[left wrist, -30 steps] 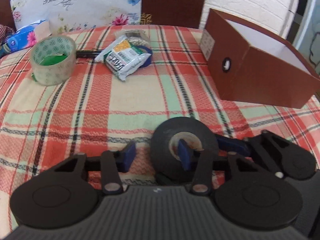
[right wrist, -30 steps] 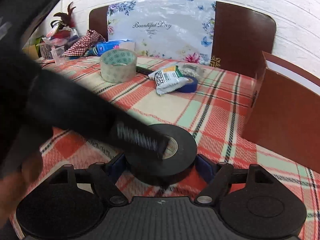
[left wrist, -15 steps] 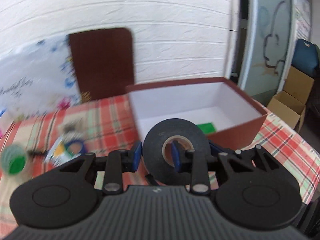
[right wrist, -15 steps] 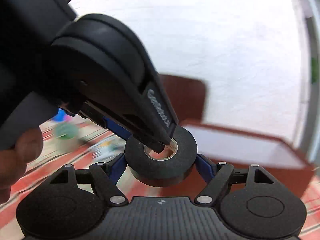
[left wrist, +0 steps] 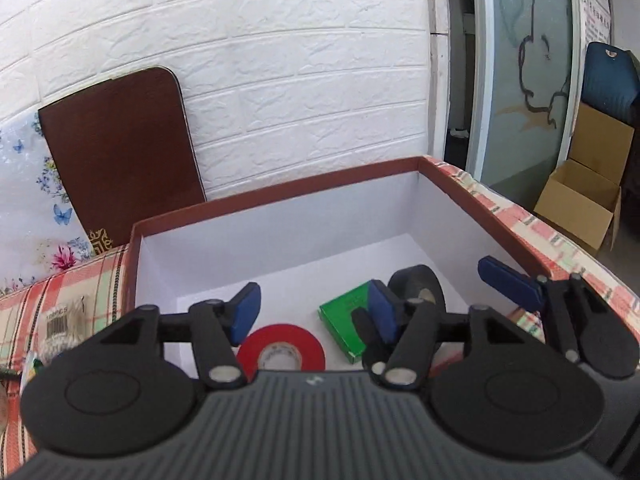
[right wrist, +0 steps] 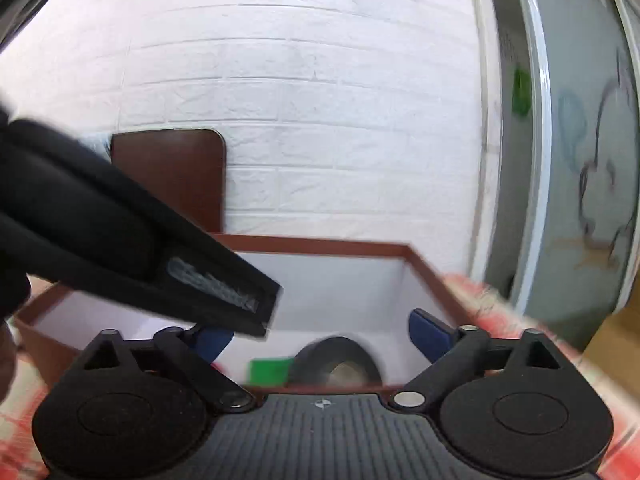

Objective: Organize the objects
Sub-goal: 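Lower the black tape roll into the box and open the left gripper, then withdraw the left gripper from the box back over the table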

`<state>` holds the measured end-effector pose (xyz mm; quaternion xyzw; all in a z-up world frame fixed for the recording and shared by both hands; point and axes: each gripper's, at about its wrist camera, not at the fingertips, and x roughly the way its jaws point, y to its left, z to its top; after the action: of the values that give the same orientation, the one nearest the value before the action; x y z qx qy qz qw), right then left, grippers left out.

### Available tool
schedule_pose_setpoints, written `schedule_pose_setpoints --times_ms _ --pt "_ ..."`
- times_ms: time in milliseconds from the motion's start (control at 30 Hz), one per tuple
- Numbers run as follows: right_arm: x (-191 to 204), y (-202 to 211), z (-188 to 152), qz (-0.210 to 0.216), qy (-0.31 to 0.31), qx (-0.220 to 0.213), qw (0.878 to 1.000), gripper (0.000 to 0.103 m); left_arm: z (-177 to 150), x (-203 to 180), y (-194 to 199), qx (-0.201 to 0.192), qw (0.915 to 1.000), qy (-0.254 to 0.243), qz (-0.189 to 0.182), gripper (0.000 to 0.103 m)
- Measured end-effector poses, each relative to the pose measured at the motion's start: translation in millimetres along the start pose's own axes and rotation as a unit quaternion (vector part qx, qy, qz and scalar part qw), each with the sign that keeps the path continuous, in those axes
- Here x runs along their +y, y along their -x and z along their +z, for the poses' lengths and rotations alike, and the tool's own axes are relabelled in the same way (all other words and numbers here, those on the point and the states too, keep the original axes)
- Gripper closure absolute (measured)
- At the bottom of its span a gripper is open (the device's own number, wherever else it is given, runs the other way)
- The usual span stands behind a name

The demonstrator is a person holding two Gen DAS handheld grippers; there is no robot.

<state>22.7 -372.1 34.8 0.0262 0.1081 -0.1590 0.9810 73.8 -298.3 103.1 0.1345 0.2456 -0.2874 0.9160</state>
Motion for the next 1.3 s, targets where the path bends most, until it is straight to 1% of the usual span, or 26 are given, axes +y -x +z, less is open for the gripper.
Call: schedule_pose_setpoints --times_ms 67,133,200,233,300,333,400,467,500,567,667,767,800,833,867,1000,1033,1133,1200,1300 --pt "8 19 -8 -0.005 0.005 -0.033 0.999 0.018 -9 -6 16 -0.016 0.9996 -0.015 0.014 0.037" --pt "17 38 -17 -0.001 0.005 -0.064 0.998 0.018 -18 -10 25 -0.008 0.9995 -0.023 0.020 0.037" --pt "25 51 -26 0.003 0.006 -0.081 0.997 0.018 -26 -8 38 -0.011 0.9994 -0.020 0.024 0.037" --pt "29 57 -30 0.001 0.016 -0.088 0.996 0.018 -29 -6 44 -0.009 0.9995 -0.019 0.024 0.037" --pt "33 64 -33 0.004 0.021 -0.092 0.996 0.017 -35 0 55 -0.004 0.9994 -0.012 0.031 0.037" --pt "32 66 -33 0.014 0.014 -0.083 0.996 0.017 -39 3 61 -0.004 0.9993 -0.009 0.036 0.037" --pt "37 62 -33 0.027 -0.004 -0.049 0.998 0.017 -47 13 69 0.001 0.9987 -0.003 0.051 0.037" --pt "38 59 -34 0.036 -0.021 -0.018 0.999 0.017 -56 24 72 0.016 0.9977 0.007 0.066 0.037" --pt "44 68 -36 0.037 -0.026 -0.009 0.999 0.017 -62 31 73 0.027 0.9968 0.015 0.073 0.037" --pt "49 68 -36 0.041 -0.031 0.005 0.999 0.017 -73 43 75 0.049 0.9947 0.028 0.086 0.037" --pt "62 69 -37 0.043 -0.025 0.022 0.999 0.017 -91 60 81 0.067 0.9917 0.042 0.102 0.037" --pt "75 72 -38 0.050 -0.006 0.033 0.998 0.017 -108 74 86 0.078 0.9891 0.056 0.111 0.037" --pt "85 87 -46 0.055 0.002 0.039 0.998 0.017 -115 79 87 0.081 0.9881 0.062 0.115 0.037" --pt "89 90 -51 0.061 0.009 0.048 0.997 0.017 -120 85 89 0.084 0.9870 0.069 0.118 0.037" --pt "95 106 -55 0.066 0.017 0.056 0.996 0.017 -126 90 89 0.088 0.9857 0.074 0.123 0.037" --pt "117 106 -63 0.083 0.063 0.069 0.992 0.018 -147 111 88 0.099 0.9795 0.090 0.151 0.037" --pt "122 106 -66 0.087 0.074 0.074 0.991 0.020 -152 116 88 0.101 0.9778 0.095 0.157 0.037" --pt "138 101 -69 0.087 0.126 0.072 0.986 0.021 -164 134 86 0.109 0.9734 0.108 0.170 0.037" --pt "144 99 -69 0.092 0.139 0.078 0.983 0.022 -171 143 86 0.114 0.9705 0.115 0.179 0.037" --pt "148 94 -65 0.090 0.139 0.090 0.982 0.021 -179 155 86 0.118 0.9673 0.128 0.185 0.036"
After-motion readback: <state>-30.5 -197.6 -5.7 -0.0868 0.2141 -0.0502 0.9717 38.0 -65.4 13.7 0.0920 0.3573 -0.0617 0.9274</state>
